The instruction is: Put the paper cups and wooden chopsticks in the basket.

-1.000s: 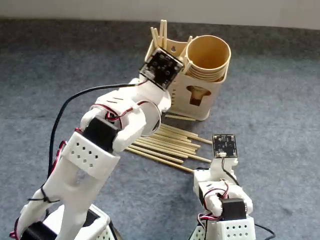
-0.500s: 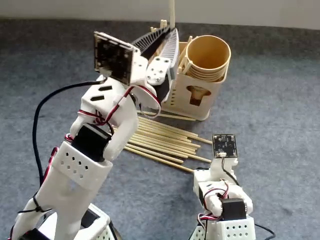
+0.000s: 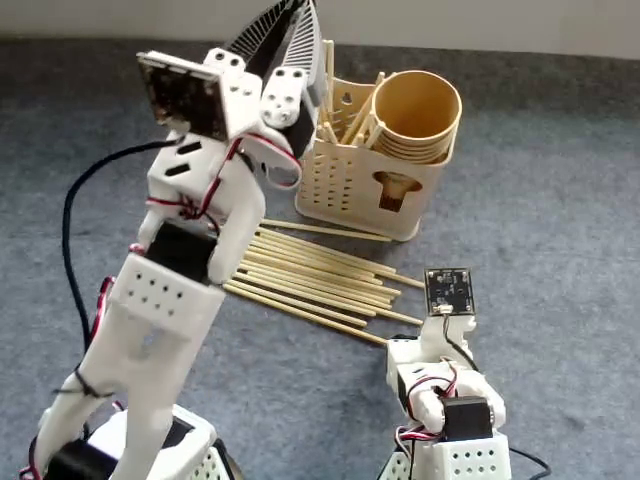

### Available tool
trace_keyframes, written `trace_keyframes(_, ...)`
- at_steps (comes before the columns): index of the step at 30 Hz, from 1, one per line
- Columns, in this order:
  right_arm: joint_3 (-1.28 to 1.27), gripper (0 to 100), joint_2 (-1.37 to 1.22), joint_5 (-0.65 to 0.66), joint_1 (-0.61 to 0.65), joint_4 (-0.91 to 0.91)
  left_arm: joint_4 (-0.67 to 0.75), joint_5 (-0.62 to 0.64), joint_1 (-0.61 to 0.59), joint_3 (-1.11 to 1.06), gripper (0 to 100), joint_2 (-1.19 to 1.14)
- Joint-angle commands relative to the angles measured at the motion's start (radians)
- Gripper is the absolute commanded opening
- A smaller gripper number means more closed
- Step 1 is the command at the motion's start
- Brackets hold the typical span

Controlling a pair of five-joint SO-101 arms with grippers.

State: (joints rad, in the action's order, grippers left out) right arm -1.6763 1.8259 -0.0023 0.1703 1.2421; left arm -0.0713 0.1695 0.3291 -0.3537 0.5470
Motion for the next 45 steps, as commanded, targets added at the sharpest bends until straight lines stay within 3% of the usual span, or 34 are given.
trace_keyframes(1, -0.14, 0.5, 0.019, -0.003, -0.01, 0.008, 0.075, 0.008, -0.054, 0.047, 1, -0.105)
trace_keyframes(15, -0.14, 0.5, 0.019, -0.002, -0.01, 0.008, 0.101, 0.008, -0.081, 0.036, 1, -0.22)
trace_keyframes(21, -0.14, 0.5, 0.019, -0.002, -0.01, 0.008, 0.006, 0.008, -0.081, 0.045, 1, -0.22)
trace_keyframes(25, -0.14, 0.5, 0.019, 0.0, -0.01, 0.008, -0.035, 0.008, -0.081, 0.047, 9, -0.219)
trace_keyframes(35, -0.14, 0.5, 0.019, 0.002, -0.01, 0.008, -0.292, -0.035, -0.073, 0.045, 10, -0.051)
trace_keyframes(45, -0.14, 0.5, 0.019, 0.002, -0.01, 0.008, -0.661, -0.091, -0.073, 0.035, 10, 0.091)
